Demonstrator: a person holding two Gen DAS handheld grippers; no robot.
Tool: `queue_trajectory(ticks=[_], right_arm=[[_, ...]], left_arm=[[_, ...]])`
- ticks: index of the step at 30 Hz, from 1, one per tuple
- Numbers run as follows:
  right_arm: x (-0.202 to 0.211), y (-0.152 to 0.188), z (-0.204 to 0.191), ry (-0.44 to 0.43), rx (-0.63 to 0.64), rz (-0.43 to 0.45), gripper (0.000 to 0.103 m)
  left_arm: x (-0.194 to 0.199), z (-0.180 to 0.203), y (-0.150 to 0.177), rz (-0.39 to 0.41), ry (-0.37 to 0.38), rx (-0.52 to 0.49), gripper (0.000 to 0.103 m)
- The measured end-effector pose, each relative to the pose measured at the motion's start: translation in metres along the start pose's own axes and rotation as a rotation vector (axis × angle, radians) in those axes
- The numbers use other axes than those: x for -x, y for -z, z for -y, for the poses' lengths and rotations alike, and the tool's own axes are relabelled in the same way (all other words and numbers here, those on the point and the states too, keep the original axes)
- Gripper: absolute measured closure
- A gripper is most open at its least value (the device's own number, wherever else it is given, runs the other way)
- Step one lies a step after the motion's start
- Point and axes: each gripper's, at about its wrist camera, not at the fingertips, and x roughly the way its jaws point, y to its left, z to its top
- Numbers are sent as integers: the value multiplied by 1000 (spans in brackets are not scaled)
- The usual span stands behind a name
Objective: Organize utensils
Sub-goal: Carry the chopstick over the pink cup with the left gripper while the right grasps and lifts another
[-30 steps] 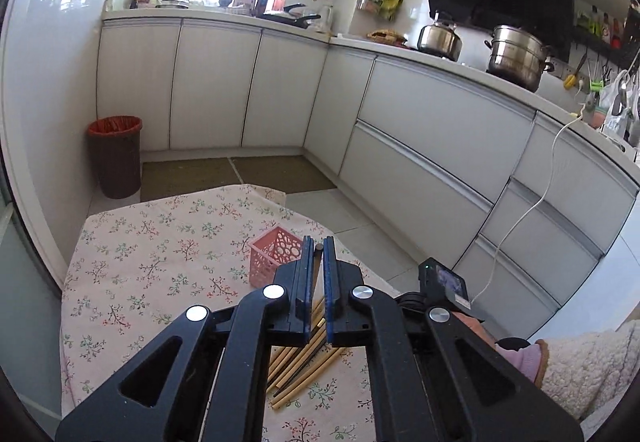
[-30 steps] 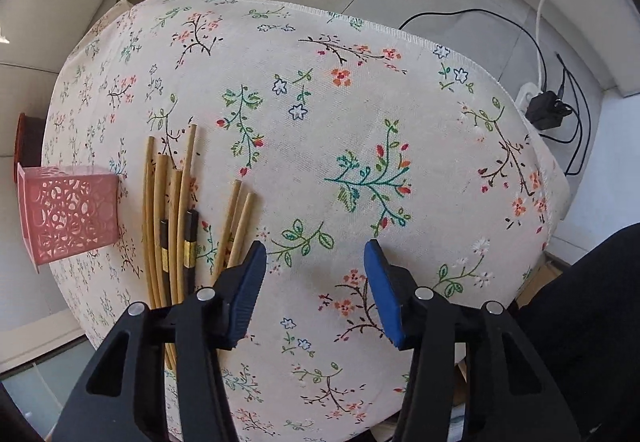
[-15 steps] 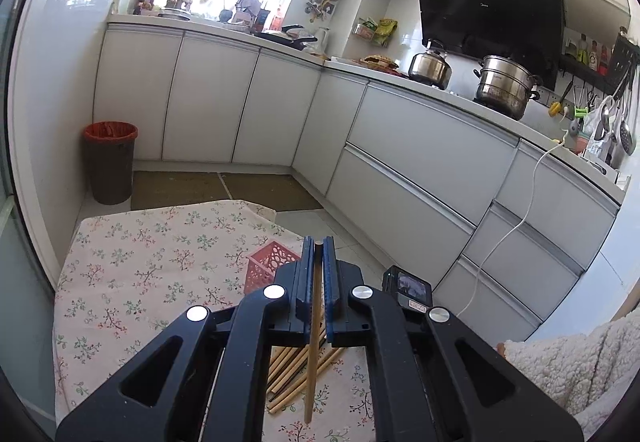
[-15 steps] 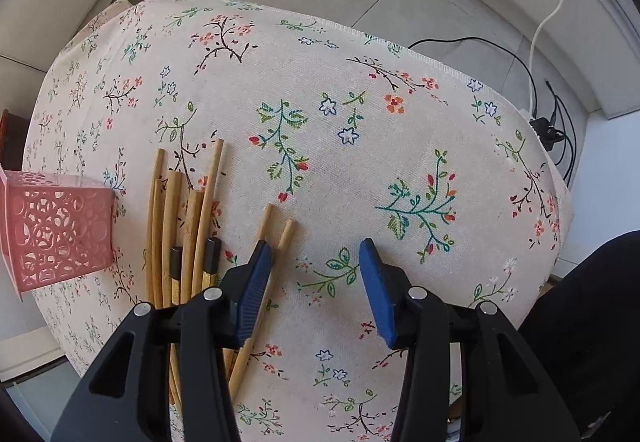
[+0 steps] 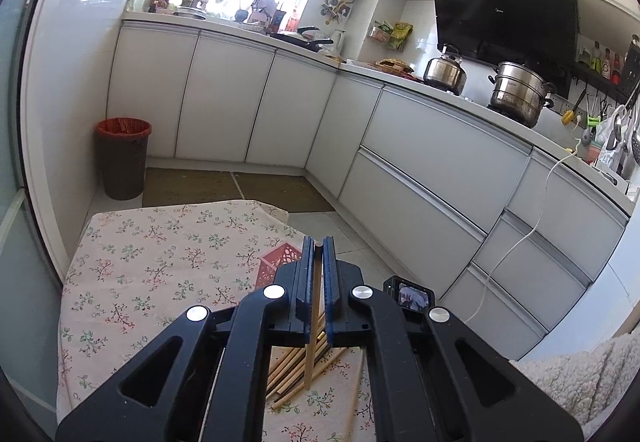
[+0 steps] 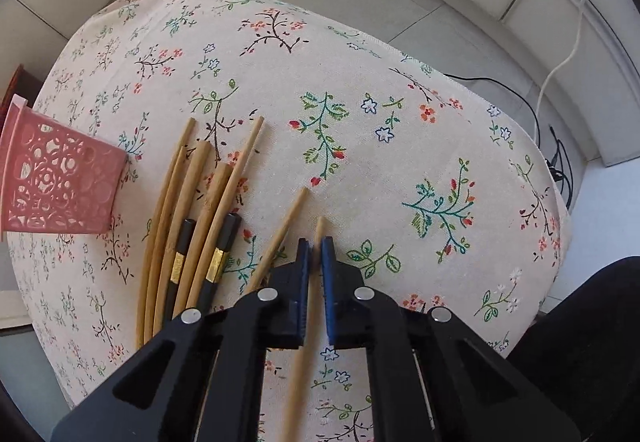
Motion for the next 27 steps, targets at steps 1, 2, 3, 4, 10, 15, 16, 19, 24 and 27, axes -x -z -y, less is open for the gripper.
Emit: queue_trajectory(ticks=[1, 2, 3, 4, 10, 15, 16, 19, 24, 27], right_arm=[[5, 2, 2, -24, 13, 19, 97], [13, 5, 4, -51, 31, 40, 98], [20, 7, 7, -76, 46, 53, 98], [29, 9, 9, -101, 62, 65, 98], [96, 25, 21, -220, 167, 176, 98], [172, 14, 28, -306, 262, 334, 98], [186, 9, 27, -325, 272, 363, 98], [228, -6, 17, -371, 309, 454, 98], [285, -38, -6, -412, 347, 604, 98], [301, -57, -23, -446, 360, 640, 98]], left_arm=[[0, 1, -1, -1, -4, 2, 99], [1, 2, -2, 0, -9, 3, 99], [1, 4, -2, 2, -14, 3, 99], [1, 6, -3, 2, -17, 1, 99], [-3, 19, -10, 5, -38, 2, 99], [-18, 26, -24, 1, -51, 19, 99], [-23, 28, -28, 1, -55, 18, 99], [-37, 35, -43, 8, -70, 6, 99], [-60, 41, -75, 49, -92, 4, 99], [-73, 42, -96, 80, -102, 11, 99]])
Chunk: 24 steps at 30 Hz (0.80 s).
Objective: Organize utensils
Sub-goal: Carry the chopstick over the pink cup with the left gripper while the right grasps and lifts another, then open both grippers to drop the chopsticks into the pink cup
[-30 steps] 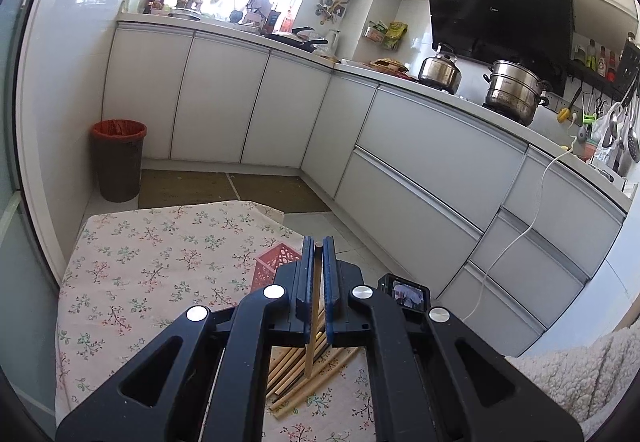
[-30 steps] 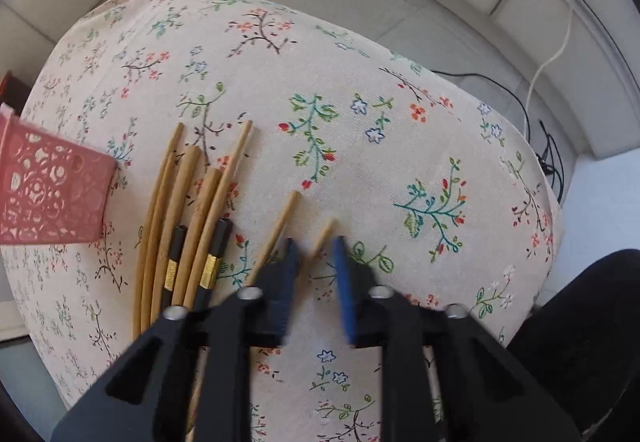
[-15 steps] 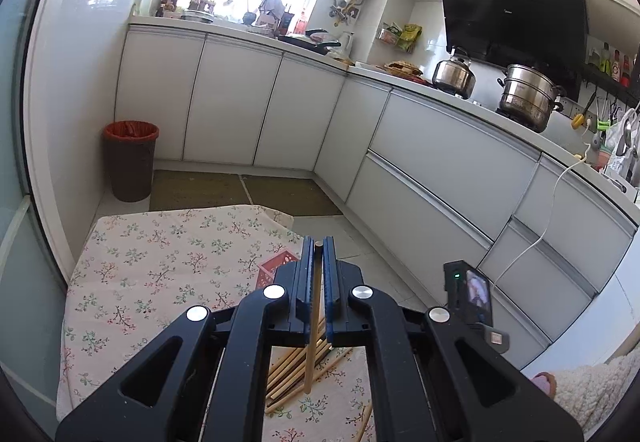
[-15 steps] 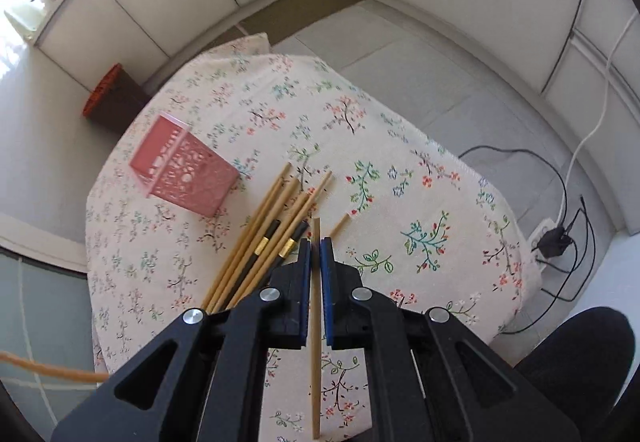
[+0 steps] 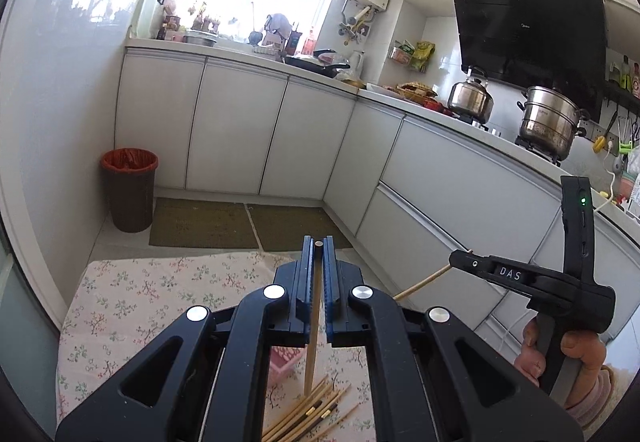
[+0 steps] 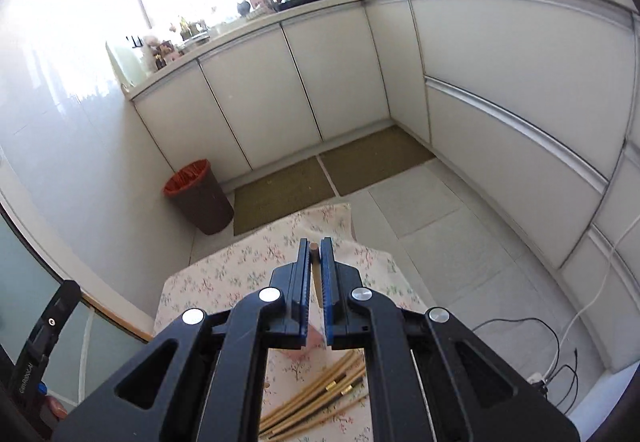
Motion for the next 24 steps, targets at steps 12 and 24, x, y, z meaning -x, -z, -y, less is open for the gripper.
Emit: queue_trajectory(ticks=[12, 24], right_arm=[[-57, -7, -32, -66, 37, -46, 98], [-76, 24, -43, -23, 89, -76, 75]], left_arm=[[-73, -21, 0, -23, -94, 13, 99], [-78, -46, 10, -45, -134, 76, 74]])
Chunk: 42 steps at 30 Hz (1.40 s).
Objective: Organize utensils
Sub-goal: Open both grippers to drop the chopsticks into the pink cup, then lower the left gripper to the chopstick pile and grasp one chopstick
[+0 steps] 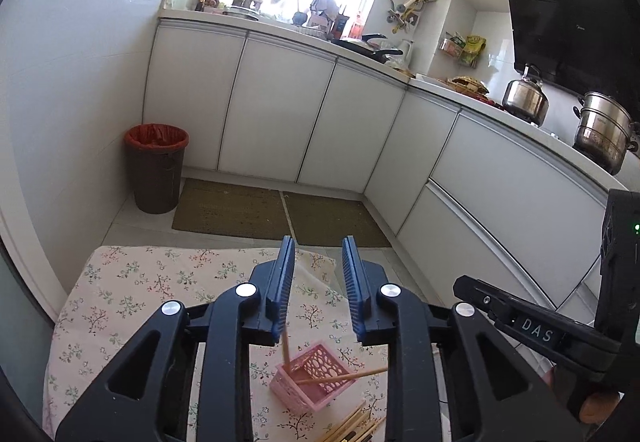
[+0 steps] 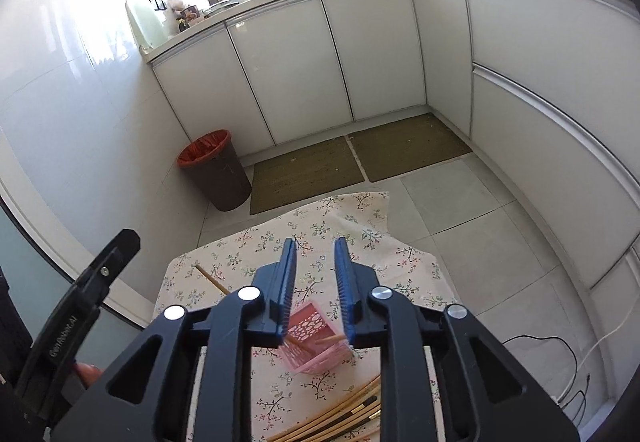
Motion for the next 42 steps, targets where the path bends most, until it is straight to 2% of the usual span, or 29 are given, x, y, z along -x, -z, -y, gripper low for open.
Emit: queue_trajectory(ticks=[7, 9, 11, 12, 17, 22, 26, 30, 35, 42], right_arm=[[23, 16, 3, 113, 32, 66, 58], [31, 20, 4, 140, 40, 83, 51], [38, 25, 7, 163, 38, 94, 46], [42, 28, 9, 177, 36, 99, 42], [59, 38, 12, 226, 49, 127, 37], [76, 47, 13, 262, 58, 158, 26], [87, 58, 13, 282, 76, 172, 15], [95, 72, 17, 294, 75, 179, 7], [97, 96, 29, 283, 57, 124, 7], [90, 147, 81, 247, -51, -29, 7]], left_arm=[[26, 20, 5, 38, -77, -47, 61], [35, 25, 8, 55, -99, -54, 42], [45, 28, 13, 80, -122, -55, 34], [49, 29, 14, 85, -129, -56, 33], [61, 31, 21, 79, -167, -54, 29], [68, 34, 30, 66, -203, -54, 22], [79, 35, 38, 79, -240, -47, 8], [88, 36, 48, 84, -292, -55, 7], [93, 29, 69, 32, -314, -43, 7], [79, 22, 107, -140, -304, -81, 7]])
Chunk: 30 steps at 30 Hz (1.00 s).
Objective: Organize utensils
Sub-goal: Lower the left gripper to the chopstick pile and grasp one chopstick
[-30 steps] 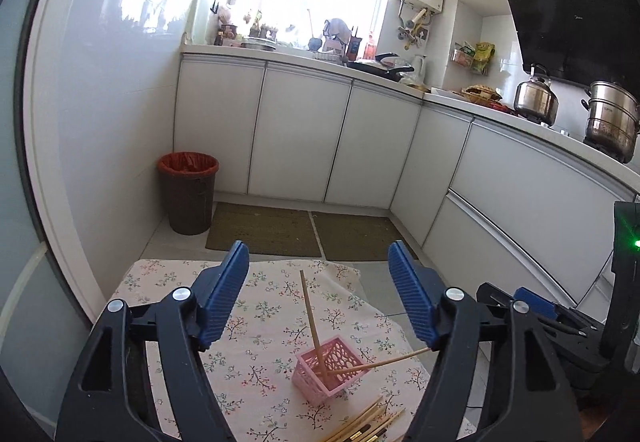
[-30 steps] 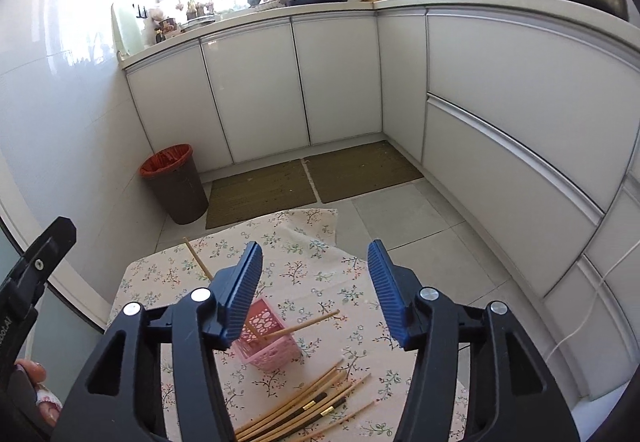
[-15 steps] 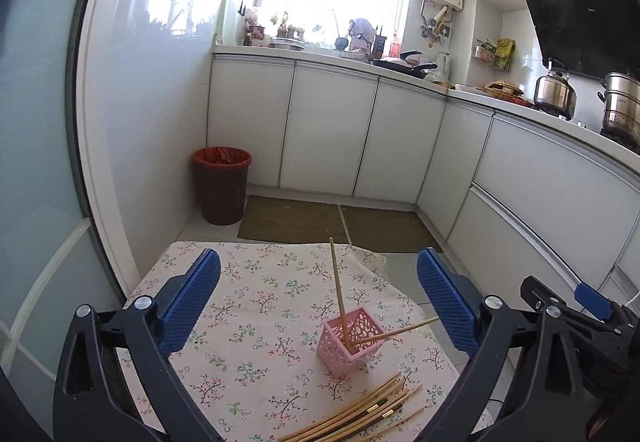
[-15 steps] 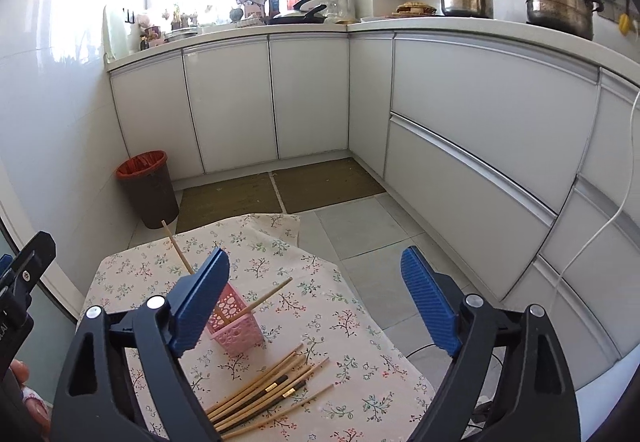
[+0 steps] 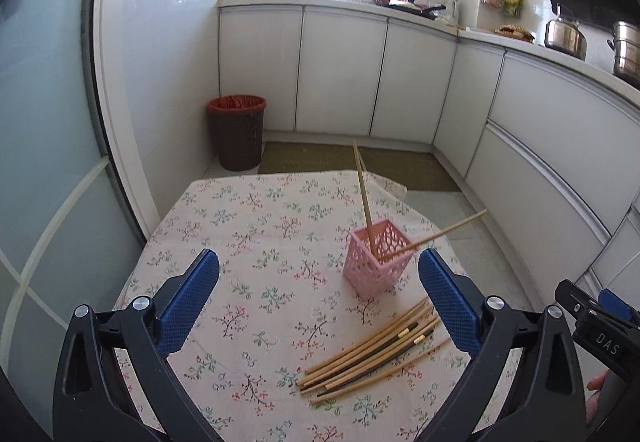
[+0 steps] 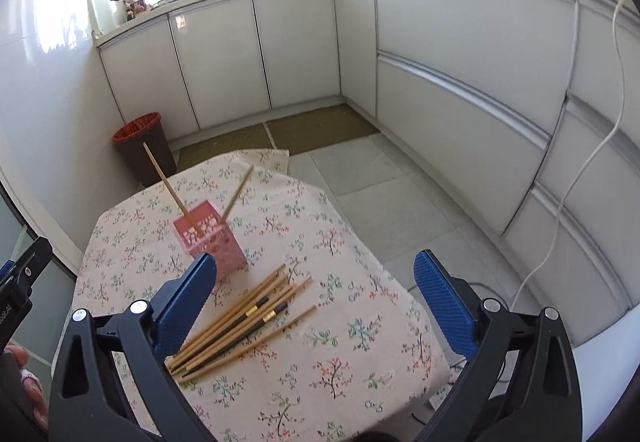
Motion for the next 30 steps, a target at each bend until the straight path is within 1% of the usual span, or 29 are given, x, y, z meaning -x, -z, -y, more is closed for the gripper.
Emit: queue_trajectory(ticks=[2, 7, 11, 13, 15, 16, 17, 18, 19, 20, 21, 22, 23, 24, 26, 27, 30], right_arm=[[-7, 14, 17, -12, -21, -50, 7], [-21, 36, 48, -30, -31, -106, 7], [-31, 46, 76, -53, -94, -164, 7], [-36, 49, 89, -68, -138, -190, 7], [-40, 51, 99, -75, -177, -208, 7], [-42, 52, 102, -79, -189, -215, 7], [-44, 54, 103, -86, -195, -220, 7], [-46, 55, 103, -91, -197, -225, 7], [-48, 57, 103, -93, -196, -231, 7], [-51, 59, 101, -98, -193, -240, 7], [-55, 60, 99, -102, -188, -251, 7], [-58, 61, 97, -106, -182, -264, 7], [-62, 63, 94, -109, -174, -277, 7], [-65, 64, 91, -109, -169, -285, 7], [-69, 65, 86, -107, -157, -297, 7], [-70, 66, 84, -108, -152, -300, 7], [-73, 65, 79, -105, -139, -300, 7]], left_arm=[[-9, 2, 10, -58, 17, -14, 7], [-39, 13, 36, -238, 100, -29, 7], [-68, 27, 65, -422, 220, -57, 7], [-83, 30, 79, -511, 271, -104, 7], [-93, 36, 93, -583, 303, -188, 9], [-94, 36, 100, -593, 318, -239, 10], [-94, 36, 107, -589, 337, -291, 14], [-94, 34, 114, -580, 355, -344, 21], [-93, 32, 121, -572, 373, -400, 26], [-93, 31, 130, -565, 394, -456, 39], [-94, 29, 139, -567, 409, -492, 49], [-98, 26, 146, -584, 423, -502, 53], [-104, 23, 150, -604, 432, -499, 59], [-110, 20, 154, -617, 432, -499, 62], [-121, 14, 157, -627, 392, -500, 63], [-125, 10, 156, -632, 384, -485, 64], [-129, 1, 149, -615, 379, -449, 64]])
